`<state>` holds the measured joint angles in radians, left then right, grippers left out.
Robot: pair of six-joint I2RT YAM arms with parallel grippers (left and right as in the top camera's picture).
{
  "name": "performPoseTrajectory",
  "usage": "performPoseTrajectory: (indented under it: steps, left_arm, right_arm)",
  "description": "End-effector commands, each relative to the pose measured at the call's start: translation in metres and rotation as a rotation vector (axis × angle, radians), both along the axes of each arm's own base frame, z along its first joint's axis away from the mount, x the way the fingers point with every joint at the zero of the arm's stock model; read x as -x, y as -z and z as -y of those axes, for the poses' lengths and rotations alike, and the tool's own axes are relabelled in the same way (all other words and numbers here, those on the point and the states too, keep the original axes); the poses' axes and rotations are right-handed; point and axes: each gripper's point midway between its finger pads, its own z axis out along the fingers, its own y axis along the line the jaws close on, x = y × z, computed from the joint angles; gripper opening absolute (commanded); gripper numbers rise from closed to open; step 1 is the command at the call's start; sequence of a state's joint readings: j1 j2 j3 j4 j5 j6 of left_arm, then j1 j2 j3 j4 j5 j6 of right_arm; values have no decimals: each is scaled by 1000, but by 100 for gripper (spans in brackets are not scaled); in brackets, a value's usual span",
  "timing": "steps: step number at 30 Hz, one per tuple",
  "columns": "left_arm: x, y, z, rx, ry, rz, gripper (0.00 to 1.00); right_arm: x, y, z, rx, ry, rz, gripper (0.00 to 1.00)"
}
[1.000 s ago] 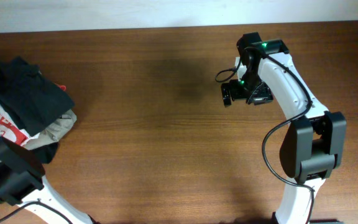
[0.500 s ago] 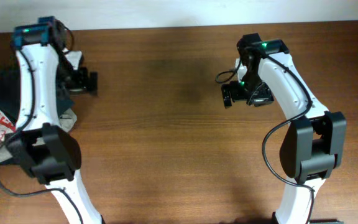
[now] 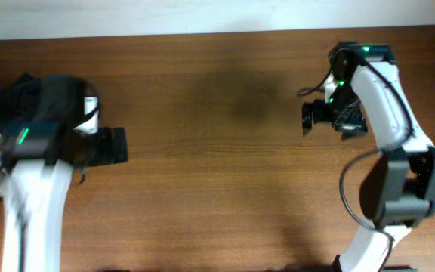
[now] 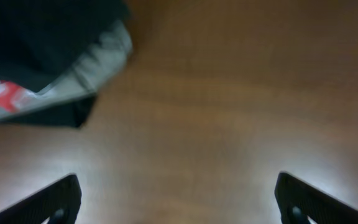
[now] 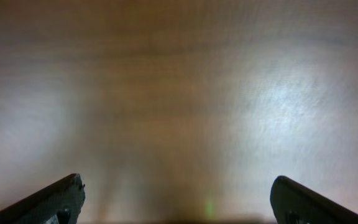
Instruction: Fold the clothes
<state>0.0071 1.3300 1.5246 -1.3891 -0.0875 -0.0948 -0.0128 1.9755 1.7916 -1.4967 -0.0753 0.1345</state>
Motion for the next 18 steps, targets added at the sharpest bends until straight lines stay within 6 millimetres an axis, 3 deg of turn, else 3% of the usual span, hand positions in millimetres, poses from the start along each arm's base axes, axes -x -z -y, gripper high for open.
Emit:
performPoseTrajectory:
  steps: [1,2,4,7,10,11,12,13,18]
  left_arm:
    - [33,-28,-4,-38,24,214,99]
    - [44,-21,-5,-53,36,274,99]
    - [53,-10,-5,-69,45,383,99]
    - [58,31,-28,-195,-21,457,99]
    - [60,85,-16,-126,21,340,99]
    - [56,91,2,-26,58,337,99]
    - [41,82,21,67,117,398,99]
    - [28,74,23,74,127,453,99]
    - [31,79,23,76,126,424,99]
  right_arm:
    - [-7,-65,8,45,21,266,99]
    - [-6,-88,13,73,26,385,99]
    - [3,-105,16,93,30,539,99]
    - [37,-96,20,127,8,750,99]
    - [72,-91,32,201,33,793,99]
    - [78,-91,32,201,32,786,98]
    - [80,-91,32,201,32,780,99]
    - [78,-86,32,200,30,761,99]
    - [68,-56,32,199,19,643,99]
